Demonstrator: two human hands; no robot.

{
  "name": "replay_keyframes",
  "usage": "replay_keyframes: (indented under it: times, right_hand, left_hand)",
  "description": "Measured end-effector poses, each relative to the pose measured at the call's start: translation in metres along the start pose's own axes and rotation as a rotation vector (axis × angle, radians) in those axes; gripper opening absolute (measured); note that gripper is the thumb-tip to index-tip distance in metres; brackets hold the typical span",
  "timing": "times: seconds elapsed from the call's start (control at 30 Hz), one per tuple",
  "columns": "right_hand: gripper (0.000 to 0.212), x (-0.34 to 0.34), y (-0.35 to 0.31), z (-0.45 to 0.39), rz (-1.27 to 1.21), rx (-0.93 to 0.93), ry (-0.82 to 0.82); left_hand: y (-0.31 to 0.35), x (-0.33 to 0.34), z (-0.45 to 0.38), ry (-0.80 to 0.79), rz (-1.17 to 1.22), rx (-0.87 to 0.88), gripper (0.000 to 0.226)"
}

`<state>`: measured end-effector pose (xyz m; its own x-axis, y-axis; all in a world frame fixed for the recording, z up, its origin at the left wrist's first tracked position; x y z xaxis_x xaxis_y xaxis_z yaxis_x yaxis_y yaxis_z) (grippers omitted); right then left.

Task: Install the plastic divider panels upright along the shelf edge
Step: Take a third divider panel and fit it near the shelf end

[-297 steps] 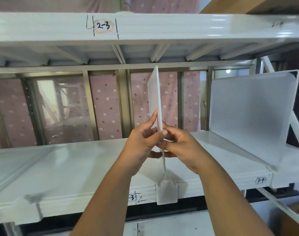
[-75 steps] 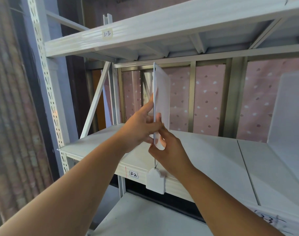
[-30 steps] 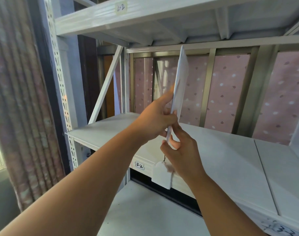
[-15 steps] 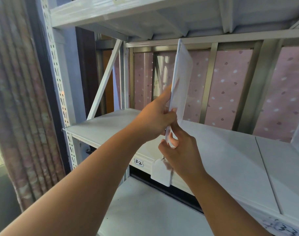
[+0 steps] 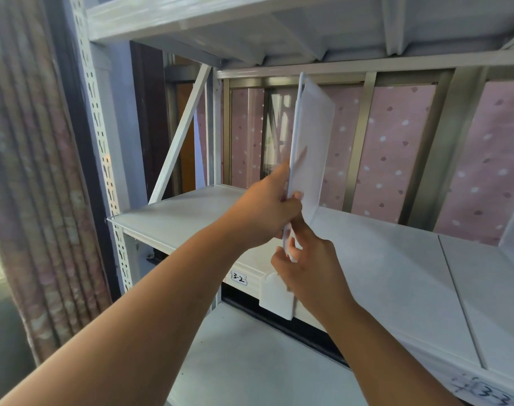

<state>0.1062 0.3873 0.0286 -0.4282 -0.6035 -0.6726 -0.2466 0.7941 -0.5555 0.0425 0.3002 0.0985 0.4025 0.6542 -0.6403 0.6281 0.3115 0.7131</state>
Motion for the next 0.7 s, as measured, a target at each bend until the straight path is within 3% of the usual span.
replay_keyframes:
  times: [0.3,0.6,0.7]
  right_hand:
    - [0.050,0.002,-0.001,0.007,0.066,-0.012,0.008]
    - [0.069,0.005,0.001,0.009,0.021,0.033,0.009]
    - [0.084,0.003,-0.001,0.009,0.030,0.033,0.032]
  left_hand:
    - [0.000,0.009,0.002,0.016,-0.008,0.036,0.066]
    - [-0.002,0.014,0.007,-0.010,0.085,-0.029,0.054]
    - [-0.001,0.014,0.012,-0.002,0.093,-0.034,0.057]
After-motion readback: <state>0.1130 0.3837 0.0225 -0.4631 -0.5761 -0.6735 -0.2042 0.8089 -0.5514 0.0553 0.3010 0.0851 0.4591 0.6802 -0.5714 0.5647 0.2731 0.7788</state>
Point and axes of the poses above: each hand's wrist, its own z-axis away from the middle knuckle, its own x-axis out of the palm, y = z × x, the point moved 8 cm from there along -z, towards the middle knuckle, and after that the axes turned 12 degrees about -y, right-handed, at the moved point
